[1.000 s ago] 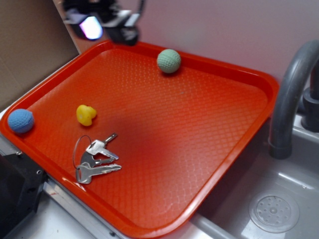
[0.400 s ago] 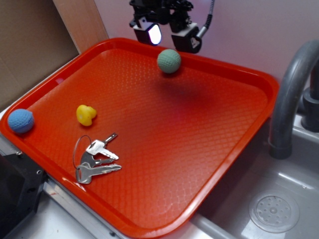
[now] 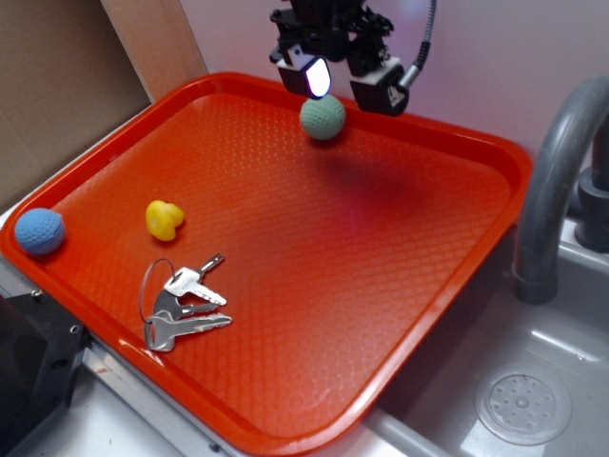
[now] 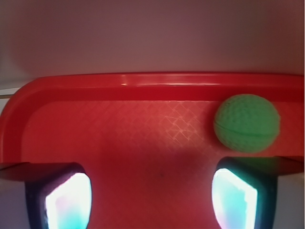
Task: Grab the green ball.
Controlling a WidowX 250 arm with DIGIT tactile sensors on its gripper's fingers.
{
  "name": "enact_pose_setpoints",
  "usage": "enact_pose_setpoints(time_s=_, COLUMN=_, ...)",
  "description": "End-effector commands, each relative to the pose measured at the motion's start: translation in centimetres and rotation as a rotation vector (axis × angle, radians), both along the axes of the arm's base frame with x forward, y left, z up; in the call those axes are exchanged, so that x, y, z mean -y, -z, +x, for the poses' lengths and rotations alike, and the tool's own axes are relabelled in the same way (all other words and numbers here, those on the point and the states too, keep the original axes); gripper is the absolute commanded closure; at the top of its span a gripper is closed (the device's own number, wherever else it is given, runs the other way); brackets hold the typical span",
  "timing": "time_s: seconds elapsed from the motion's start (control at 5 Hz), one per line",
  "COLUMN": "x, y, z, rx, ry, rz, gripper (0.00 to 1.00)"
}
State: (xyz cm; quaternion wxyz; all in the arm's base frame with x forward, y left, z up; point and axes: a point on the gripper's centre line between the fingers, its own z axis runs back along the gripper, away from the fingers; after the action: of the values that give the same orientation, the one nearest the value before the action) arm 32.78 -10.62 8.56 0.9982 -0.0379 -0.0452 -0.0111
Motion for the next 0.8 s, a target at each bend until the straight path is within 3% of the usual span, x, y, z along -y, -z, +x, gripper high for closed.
enact_pose_setpoints(time_s=0.0, x=-3.5, y=-0.8, z=1.1, rx=0.088, ry=-0.065, rz=0.044, gripper=0.0)
enact_pose_setpoints(time_s=0.4, x=-8.3, y=-1.5, z=1.2, rx=0.027, ry=-0.111, rz=0.061, gripper=0.0)
enact_pose_setpoints(time_s=0.6, x=-9.3, y=-0.5, z=1.8, rx=0.022, ry=-0.116, rz=0.063, gripper=0.0)
